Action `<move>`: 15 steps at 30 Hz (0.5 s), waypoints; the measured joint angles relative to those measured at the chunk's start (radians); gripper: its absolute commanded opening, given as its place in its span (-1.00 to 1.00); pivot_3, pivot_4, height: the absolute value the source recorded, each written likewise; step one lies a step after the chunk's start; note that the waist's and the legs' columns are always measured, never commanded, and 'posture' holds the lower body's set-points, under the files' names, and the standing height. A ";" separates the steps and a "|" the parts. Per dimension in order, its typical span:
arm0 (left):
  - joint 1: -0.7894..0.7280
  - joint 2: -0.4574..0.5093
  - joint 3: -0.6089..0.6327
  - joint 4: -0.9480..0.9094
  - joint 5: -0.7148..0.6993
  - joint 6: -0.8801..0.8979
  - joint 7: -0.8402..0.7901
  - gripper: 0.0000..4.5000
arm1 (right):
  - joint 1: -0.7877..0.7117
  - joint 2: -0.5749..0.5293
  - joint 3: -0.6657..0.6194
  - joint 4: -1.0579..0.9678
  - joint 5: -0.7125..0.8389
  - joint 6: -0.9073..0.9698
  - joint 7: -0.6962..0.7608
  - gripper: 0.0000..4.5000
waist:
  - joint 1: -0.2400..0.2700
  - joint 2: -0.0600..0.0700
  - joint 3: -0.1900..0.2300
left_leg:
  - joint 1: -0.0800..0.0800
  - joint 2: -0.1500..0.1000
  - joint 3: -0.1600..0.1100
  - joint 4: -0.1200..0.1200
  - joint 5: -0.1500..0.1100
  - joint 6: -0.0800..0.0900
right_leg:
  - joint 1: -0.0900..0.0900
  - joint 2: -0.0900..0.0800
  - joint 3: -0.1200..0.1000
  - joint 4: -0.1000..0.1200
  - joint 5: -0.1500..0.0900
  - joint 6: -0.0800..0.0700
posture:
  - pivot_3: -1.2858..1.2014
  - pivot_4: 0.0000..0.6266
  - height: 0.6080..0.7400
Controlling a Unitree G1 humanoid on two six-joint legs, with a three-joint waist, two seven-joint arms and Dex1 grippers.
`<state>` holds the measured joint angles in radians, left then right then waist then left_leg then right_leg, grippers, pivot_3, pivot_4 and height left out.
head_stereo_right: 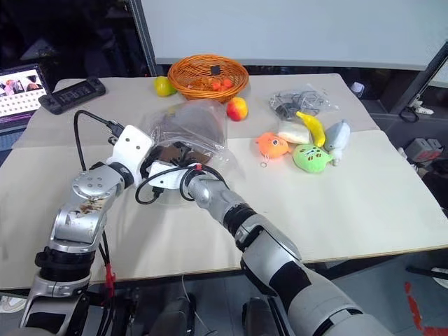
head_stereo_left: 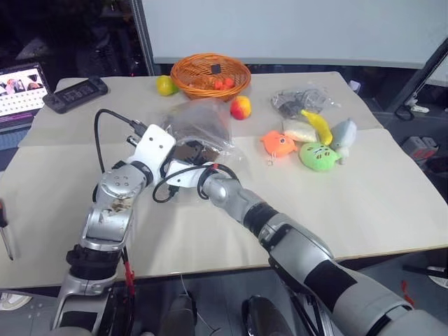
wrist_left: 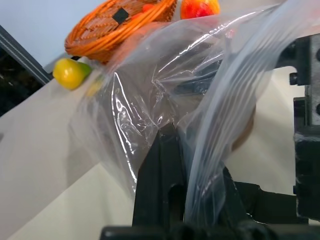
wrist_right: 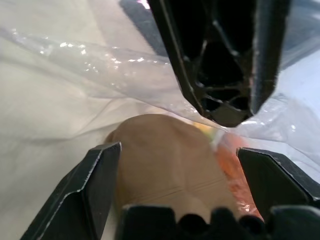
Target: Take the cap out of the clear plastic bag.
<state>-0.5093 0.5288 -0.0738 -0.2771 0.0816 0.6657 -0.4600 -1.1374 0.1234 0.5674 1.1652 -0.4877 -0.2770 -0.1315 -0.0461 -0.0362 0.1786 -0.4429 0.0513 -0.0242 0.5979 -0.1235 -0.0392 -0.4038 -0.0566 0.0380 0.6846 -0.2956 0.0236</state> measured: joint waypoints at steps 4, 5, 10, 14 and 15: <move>0.041 0.054 -0.040 -0.020 0.025 -0.085 -0.010 -0.98 | 0.002 -0.007 -0.007 0.020 0.022 -0.061 0.087 1.00 | 0.000 0.000 0.000 | 0.000 0.000 0.000 -0.001 0.000 0.000 | -0.001 0.000 0.000 0.000 0.000 0.000 | 0.03 -0.52 1.00; 0.051 0.065 -0.045 -0.031 0.031 -0.101 -0.017 -0.98 | 0.006 -0.015 -0.014 0.019 0.034 -0.080 0.122 1.00 | 0.000 0.000 0.000 | 0.000 0.000 0.000 -0.001 0.000 0.000 | 0.000 0.000 0.000 0.000 0.000 0.000 | 0.03 -0.52 1.00; 0.130 0.088 -0.073 -0.087 0.032 -0.138 -0.070 -0.98 | 0.149 -0.089 -0.112 -0.150 0.178 -0.184 0.371 1.00 | 0.008 0.000 0.000 | 0.000 0.000 0.000 -0.001 0.000 0.000 | 0.000 0.000 0.000 -0.001 0.000 0.000 | 0.03 -0.52 1.00; 0.142 0.088 -0.073 -0.108 0.030 -0.138 -0.078 -0.98 | 0.255 -0.185 -0.178 -0.427 0.321 -0.149 0.601 1.00 | 0.005 0.000 0.000 | 0.000 0.000 0.000 -0.001 0.000 0.000 | 0.001 0.000 0.000 -0.001 0.000 0.000 | 0.03 -0.52 1.00; 0.145 0.087 -0.069 -0.111 0.030 -0.138 -0.079 -0.98 | 0.259 -0.207 -0.183 -0.464 0.329 -0.139 0.631 1.00 | 0.004 0.000 0.000 | 0.000 0.000 0.000 0.000 0.000 0.000 | 0.001 0.000 0.000 -0.001 0.000 0.000 | 0.03 -0.52 1.00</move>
<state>-0.3640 0.6162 -0.1432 -0.3884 0.1114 0.5279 -0.5390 -0.8783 -0.0836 0.3845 0.7015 -0.1583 -0.4163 0.4995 -0.0421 -0.0362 0.1788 -0.4424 0.0513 -0.0241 0.5974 -0.1235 -0.0394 -0.4026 -0.0565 0.0383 0.6838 -0.2956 0.0239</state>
